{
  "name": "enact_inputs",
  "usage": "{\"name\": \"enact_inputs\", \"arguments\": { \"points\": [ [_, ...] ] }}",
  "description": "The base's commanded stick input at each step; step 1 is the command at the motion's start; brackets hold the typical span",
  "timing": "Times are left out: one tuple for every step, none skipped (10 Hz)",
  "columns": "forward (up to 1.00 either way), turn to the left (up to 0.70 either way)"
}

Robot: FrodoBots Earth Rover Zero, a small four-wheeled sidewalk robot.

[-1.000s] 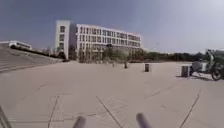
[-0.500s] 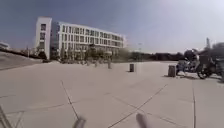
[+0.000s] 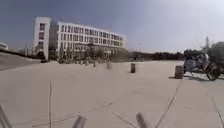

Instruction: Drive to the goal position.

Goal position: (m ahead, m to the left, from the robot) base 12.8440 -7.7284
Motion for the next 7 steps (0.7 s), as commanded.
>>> {"name": "enact_inputs", "arguments": {
  "points": [
    [1.00, -0.40],
    [1.00, -0.40],
    [1.00, -0.40],
    [1.00, -0.40],
    [1.00, -0.40],
    [1.00, -0.40],
    [1.00, -0.38]
  ]
}}
